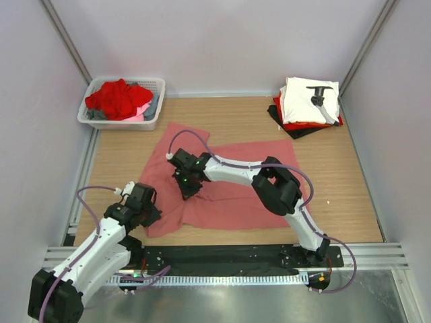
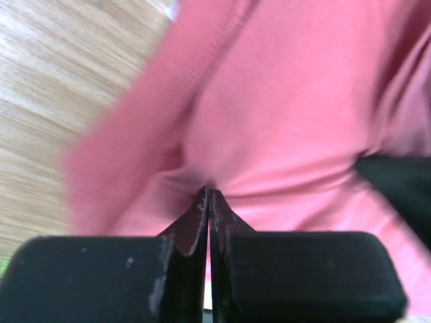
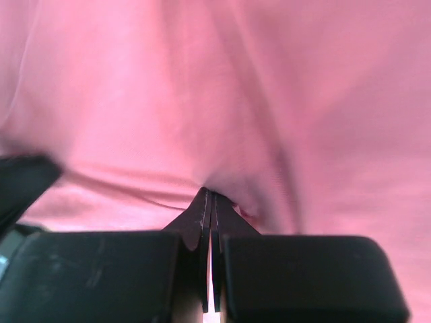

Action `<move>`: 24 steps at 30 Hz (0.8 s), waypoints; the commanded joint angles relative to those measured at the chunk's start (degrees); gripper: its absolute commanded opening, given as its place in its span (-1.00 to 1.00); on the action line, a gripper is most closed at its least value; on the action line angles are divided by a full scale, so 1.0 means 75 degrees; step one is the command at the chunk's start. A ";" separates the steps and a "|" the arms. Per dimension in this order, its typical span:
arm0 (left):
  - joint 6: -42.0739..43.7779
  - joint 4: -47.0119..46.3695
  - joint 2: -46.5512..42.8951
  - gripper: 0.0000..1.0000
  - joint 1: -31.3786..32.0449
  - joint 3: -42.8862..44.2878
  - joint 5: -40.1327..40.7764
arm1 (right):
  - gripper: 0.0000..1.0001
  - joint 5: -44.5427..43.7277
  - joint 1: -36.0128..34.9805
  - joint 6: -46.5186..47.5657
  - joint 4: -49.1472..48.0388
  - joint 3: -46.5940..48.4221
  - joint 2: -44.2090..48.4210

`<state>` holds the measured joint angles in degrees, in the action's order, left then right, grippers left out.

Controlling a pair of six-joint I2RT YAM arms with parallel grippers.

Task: Fold and stack the t-shirts
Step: Fold the tshirt

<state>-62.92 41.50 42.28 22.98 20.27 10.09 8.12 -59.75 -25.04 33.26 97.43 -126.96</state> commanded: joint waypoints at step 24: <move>0.0745 0.1297 0.0864 -0.37 0.0639 0.2999 0.0764 | -0.40 0.0183 0.1441 0.0106 -0.0144 -0.1163 0.2699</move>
<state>-61.93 47.44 46.46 27.51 33.98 12.64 5.78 -45.47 -19.99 38.85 93.84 -114.21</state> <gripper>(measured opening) 0.311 0.277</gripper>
